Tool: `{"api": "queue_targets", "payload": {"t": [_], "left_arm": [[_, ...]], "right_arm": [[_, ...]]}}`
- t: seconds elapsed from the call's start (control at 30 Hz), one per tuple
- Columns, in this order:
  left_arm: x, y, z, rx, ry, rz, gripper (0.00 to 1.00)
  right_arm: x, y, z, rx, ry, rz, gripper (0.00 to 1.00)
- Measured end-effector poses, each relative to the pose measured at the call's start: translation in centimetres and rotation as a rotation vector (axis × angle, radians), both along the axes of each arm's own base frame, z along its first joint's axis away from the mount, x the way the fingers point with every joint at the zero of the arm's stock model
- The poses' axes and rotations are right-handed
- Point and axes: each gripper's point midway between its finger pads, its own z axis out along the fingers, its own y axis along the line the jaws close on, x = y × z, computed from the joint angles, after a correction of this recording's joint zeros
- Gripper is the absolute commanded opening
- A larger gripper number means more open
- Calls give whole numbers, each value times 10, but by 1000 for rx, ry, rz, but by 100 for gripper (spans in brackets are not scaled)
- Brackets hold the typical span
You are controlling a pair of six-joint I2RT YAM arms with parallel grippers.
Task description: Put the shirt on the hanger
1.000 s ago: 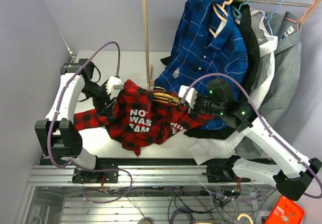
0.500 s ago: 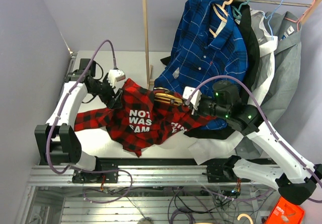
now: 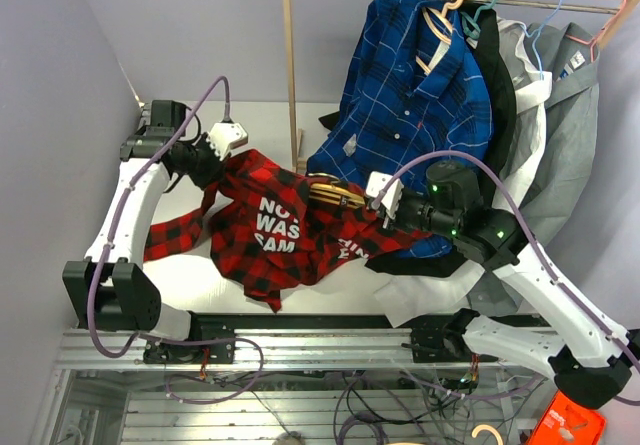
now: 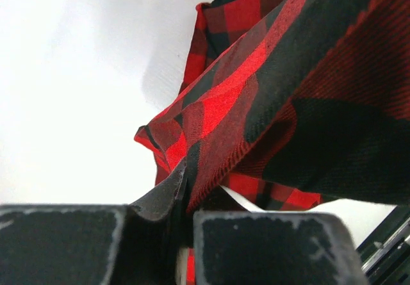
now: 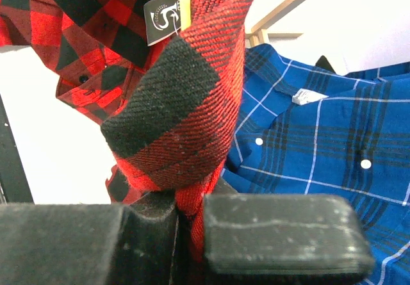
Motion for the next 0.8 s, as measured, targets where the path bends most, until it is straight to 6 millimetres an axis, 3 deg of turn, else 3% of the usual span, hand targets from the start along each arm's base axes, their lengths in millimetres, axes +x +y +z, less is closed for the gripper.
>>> {"api": "queue_targets", "payload": {"t": [0.1, 0.2, 0.23, 0.3, 0.33, 0.47, 0.63, 0.8], "left_arm": [[-5, 6, 5, 43, -13, -11, 16], [-9, 11, 9, 80, -10, -29, 27], [-12, 13, 10, 92, -7, -38, 25], [-17, 14, 13, 109, 0, -59, 9], [-19, 15, 15, 115, 3, -67, 7], [-25, 18, 17, 145, 4, -88, 7], [-32, 21, 22, 159, -6, -99, 7], [-34, 17, 20, 135, 1, -108, 32]], "right_arm": [[0, -1, -2, -6, 8, -2, 0], [4, 0, -17, -48, 48, -13, 0], [5, 0, -23, -65, 63, -17, 0], [9, 0, -37, -107, 97, -30, 0], [11, 0, -44, -129, 115, -35, 0], [19, -7, -61, -196, 140, -83, 0], [39, -20, -60, -223, 68, -196, 0], [38, -18, -39, -157, 9, -189, 0]]}}
